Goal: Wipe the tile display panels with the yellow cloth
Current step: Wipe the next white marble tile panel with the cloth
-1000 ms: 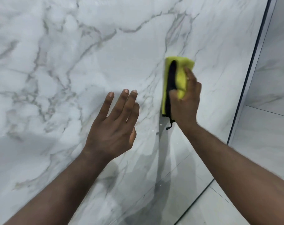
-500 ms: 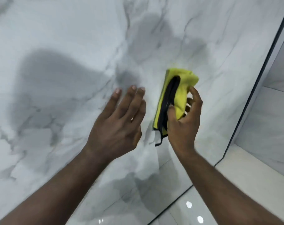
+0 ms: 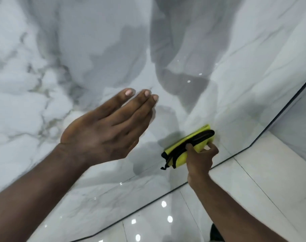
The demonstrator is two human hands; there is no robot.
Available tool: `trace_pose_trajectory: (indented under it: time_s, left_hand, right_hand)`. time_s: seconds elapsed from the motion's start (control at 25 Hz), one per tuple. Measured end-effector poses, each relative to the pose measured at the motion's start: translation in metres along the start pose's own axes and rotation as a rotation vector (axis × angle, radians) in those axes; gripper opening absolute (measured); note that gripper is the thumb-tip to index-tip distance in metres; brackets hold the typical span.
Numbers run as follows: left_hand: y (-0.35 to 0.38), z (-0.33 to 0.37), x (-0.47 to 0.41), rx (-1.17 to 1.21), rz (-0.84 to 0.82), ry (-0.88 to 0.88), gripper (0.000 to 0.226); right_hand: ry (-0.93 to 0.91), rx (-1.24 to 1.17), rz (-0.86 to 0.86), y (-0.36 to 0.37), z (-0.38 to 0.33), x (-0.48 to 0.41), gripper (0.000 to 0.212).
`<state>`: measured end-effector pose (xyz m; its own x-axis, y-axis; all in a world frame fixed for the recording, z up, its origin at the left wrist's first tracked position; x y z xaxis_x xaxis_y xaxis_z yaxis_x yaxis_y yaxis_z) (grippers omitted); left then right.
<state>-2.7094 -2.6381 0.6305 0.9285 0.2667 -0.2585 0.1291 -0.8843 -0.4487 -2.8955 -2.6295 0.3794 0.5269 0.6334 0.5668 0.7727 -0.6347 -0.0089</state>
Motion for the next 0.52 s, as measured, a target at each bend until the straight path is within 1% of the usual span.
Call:
trace_pose_trajectory:
  time_s: [0.04,0.08,0.2,0.24,0.36,0.48,0.52]
  left_hand:
    - [0.001,0.0,0.0,-0.008,-0.008,0.017,0.073]
    - [0.002,0.0,-0.002,-0.008,-0.007,0.029,0.07]
    - [0.001,0.0,-0.001,-0.01,0.018,0.001,0.057]
    - [0.001,0.001,-0.002,-0.016,0.029,0.001,0.055]
    - [0.004,0.001,-0.004,-0.004,0.025,0.011,0.054]
    - [0.003,0.002,-0.004,-0.034,0.017,0.024,0.056]
    - [0.004,0.002,-0.004,-0.033,0.014,0.037,0.056]
  right_hand:
    - [-0.041,0.037,-0.021,0.002,0.007,0.0,0.067]
    - [-0.034,0.043,-0.046,0.004,0.013,-0.004,0.067]
    - [0.16,-0.033,-0.042,0.0,0.017,-0.022,0.064]
    - [0.182,-0.023,-0.033,-0.003,0.016,-0.027,0.062]
    - [0.085,0.045,-0.05,-0.005,0.016,-0.036,0.062]
    - [0.138,0.019,-0.044,-0.007,0.016,-0.039,0.064]
    - [0.112,0.017,-0.031,-0.006,0.015,-0.039,0.062]
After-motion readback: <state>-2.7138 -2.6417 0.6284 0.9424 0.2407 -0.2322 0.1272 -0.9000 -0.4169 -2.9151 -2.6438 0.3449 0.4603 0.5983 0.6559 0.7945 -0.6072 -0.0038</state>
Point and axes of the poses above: each hand's wrist, its own x-axis away from the middle knuckle, its own y-axis out of the palm, z = x × y, the point moved 3 cm from there along -x, towards the middle knuckle, and after that the axes turned 1 degree about x, right-handed, at the moved point
